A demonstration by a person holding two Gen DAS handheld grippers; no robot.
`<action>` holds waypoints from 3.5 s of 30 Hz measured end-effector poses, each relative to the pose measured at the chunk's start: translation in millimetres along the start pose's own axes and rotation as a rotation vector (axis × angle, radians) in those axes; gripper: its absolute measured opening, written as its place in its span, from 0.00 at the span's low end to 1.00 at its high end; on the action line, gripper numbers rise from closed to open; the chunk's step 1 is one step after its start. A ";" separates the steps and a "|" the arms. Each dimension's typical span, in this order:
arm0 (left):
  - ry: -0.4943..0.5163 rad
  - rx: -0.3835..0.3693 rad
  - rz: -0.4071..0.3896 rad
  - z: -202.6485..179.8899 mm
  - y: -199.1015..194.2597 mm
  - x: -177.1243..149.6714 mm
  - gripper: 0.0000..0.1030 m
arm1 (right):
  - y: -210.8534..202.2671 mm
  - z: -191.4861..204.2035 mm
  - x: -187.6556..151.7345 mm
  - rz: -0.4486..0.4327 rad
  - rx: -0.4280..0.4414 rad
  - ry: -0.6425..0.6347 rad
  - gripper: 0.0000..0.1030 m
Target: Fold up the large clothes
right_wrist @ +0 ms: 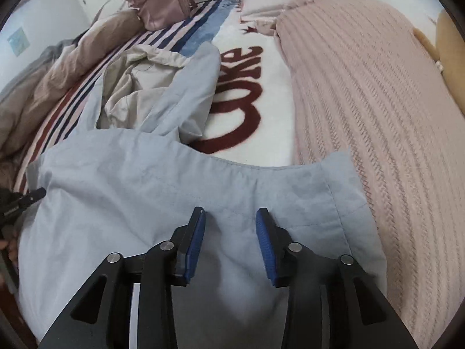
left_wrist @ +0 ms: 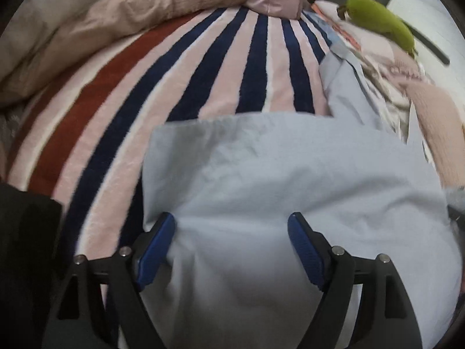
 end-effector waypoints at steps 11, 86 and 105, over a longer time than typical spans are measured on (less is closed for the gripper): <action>0.046 -0.290 -0.242 27.5 -184.1 -134.4 0.88 | -167.7 75.7 -150.7 -0.228 0.427 0.032 0.84; 0.112 -0.356 -0.013 -144.1 7.8 94.8 0.89 | 73.9 8.7 91.5 -0.004 0.194 0.126 0.92; 0.148 -0.456 -0.299 -127.1 -108.1 96.0 0.04 | -14.3 93.2 107.5 -0.264 0.290 -0.128 0.03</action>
Point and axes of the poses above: each gripper's, at about its wrist camera, not at the fingertips, and y roughly the way its jaws point, z to its left, x to its top, the point moved 8 cm from there along y, roughly the way its jaws point, and after that the axes turned 13 degrees about x, right-handed, at the moved point
